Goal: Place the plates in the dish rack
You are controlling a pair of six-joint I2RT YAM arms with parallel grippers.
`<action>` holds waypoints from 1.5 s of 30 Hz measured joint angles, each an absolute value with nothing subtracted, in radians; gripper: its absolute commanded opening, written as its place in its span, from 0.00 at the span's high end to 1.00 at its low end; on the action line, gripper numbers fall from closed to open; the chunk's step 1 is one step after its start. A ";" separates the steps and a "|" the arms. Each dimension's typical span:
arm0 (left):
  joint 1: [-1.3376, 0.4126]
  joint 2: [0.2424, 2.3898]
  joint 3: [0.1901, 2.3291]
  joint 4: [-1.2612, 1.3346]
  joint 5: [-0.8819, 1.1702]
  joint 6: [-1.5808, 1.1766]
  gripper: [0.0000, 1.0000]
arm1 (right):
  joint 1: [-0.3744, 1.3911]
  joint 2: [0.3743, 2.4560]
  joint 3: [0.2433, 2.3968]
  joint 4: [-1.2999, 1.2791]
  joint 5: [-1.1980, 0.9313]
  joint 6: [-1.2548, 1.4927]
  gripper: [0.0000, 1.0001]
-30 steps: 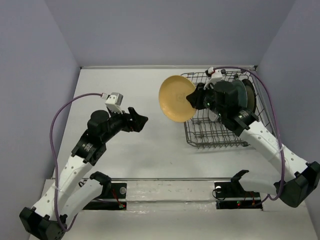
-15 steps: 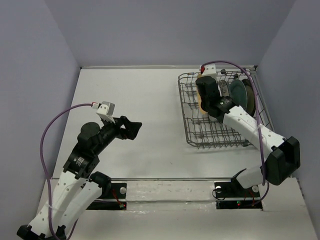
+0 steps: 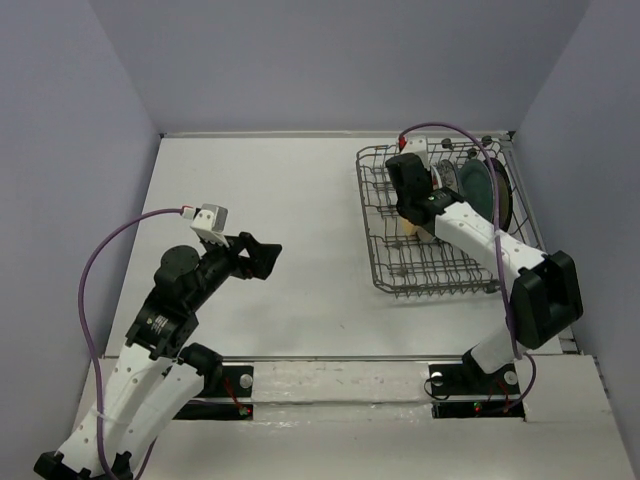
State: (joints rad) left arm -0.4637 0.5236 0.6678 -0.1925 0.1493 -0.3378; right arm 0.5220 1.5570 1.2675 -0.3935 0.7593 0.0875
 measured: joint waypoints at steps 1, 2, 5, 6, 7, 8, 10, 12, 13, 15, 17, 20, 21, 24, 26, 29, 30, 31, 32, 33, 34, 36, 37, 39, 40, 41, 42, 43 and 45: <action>-0.464 0.524 0.668 -0.192 0.149 -0.338 0.01 | 0.522 1.567 1.267 -0.393 0.749 0.096 0.93; -0.464 0.525 0.668 -0.192 0.149 -0.338 0.01 | 0.522 1.576 1.267 -0.393 0.739 0.102 0.93; -0.464 0.527 0.668 -0.192 0.149 -0.338 0.01 | 0.522 1.591 1.267 -0.393 0.715 0.116 0.93; -0.464 0.528 0.668 -0.192 0.149 -0.338 0.01 | 0.522 1.596 1.266 -0.393 0.712 0.120 0.93; -0.464 0.528 0.668 -0.192 0.149 -0.338 0.01 | 0.522 1.598 1.264 -0.393 0.709 0.125 0.93; -0.464 0.529 0.667 -0.192 0.149 -0.338 0.01 | 0.521 1.599 1.259 -0.392 0.706 0.130 0.93; -0.464 0.529 0.667 -0.192 0.149 -0.338 0.01 | 0.519 1.598 1.249 -0.383 0.704 0.136 0.89; -0.464 0.529 0.667 -0.192 0.149 -0.338 0.01 | 0.519 1.595 1.234 -0.372 0.702 0.143 0.78; -0.464 0.529 0.667 -0.192 0.149 -0.338 0.01 | 0.519 1.592 1.224 -0.365 0.701 0.147 0.76; -0.464 0.529 0.667 -0.192 0.149 -0.338 0.01 | 0.519 1.589 1.208 -0.356 0.699 0.154 0.69; -0.464 0.529 0.667 -0.192 0.149 -0.338 0.01 | 0.519 1.589 1.198 -0.348 0.688 0.166 0.59; -0.464 0.532 0.667 -0.192 0.149 -0.338 0.01 | 0.519 1.589 1.179 -0.354 0.653 0.191 0.46; -0.464 0.533 0.667 -0.192 0.149 -0.338 0.01 | 0.519 1.589 1.177 -0.359 0.648 0.198 0.43; -0.464 0.540 0.667 -0.192 0.147 -0.338 0.01 | 0.518 1.588 1.176 -0.361 0.636 0.209 0.33; -0.464 0.542 0.667 -0.193 0.142 -0.338 0.01 | 0.518 1.584 1.176 -0.363 0.630 0.215 0.28; -0.464 0.542 0.667 -0.193 0.134 -0.338 0.01 | 0.518 1.546 1.176 -0.376 0.615 0.218 0.24; -0.464 0.543 0.667 -0.193 0.130 -0.338 0.01 | 0.518 1.530 1.176 -0.379 0.611 0.218 0.23; -0.464 0.546 0.667 -0.193 0.127 -0.338 0.01 | 0.518 1.502 1.176 -0.384 0.601 0.218 0.21; -0.464 0.549 0.667 -0.193 0.124 -0.338 0.01 | 0.518 1.467 1.176 -0.387 0.583 0.218 0.19; -0.464 0.555 0.667 -0.193 0.120 -0.338 0.01 | 0.518 1.443 1.176 -0.388 0.574 0.219 0.18; -0.464 0.559 0.667 -0.194 0.118 -0.338 0.01 | 0.518 1.410 1.176 -0.388 0.550 0.221 0.17; -0.464 0.570 0.667 -0.195 0.110 -0.338 0.01 | 0.518 1.348 1.176 -0.389 0.505 0.225 0.15; -0.464 0.577 0.667 -0.197 0.105 -0.338 0.01 | 0.518 1.301 1.176 -0.390 0.463 0.229 0.15; -0.464 0.584 0.667 -0.203 0.099 -0.338 0.01 | 0.518 1.224 1.176 -0.390 0.399 0.234 0.15; -0.464 0.587 0.667 -0.205 0.096 -0.338 0.01 | 0.518 1.183 1.176 -0.390 0.363 0.239 0.14; -0.464 0.588 0.667 -0.208 0.094 -0.338 0.01 | 0.518 1.151 1.173 -0.390 0.339 0.241 0.13; -0.464 0.590 0.667 -0.210 0.093 -0.338 0.01 | 0.518 1.095 1.164 -0.388 0.301 0.244 0.06; -0.464 0.591 0.667 -0.212 0.092 -0.337 0.01 | 0.518 1.058 1.156 -0.389 0.285 0.245 0.06; -0.464 0.591 0.668 -0.214 0.089 -0.336 0.01 | 0.518 0.974 1.135 -0.388 0.238 0.250 0.04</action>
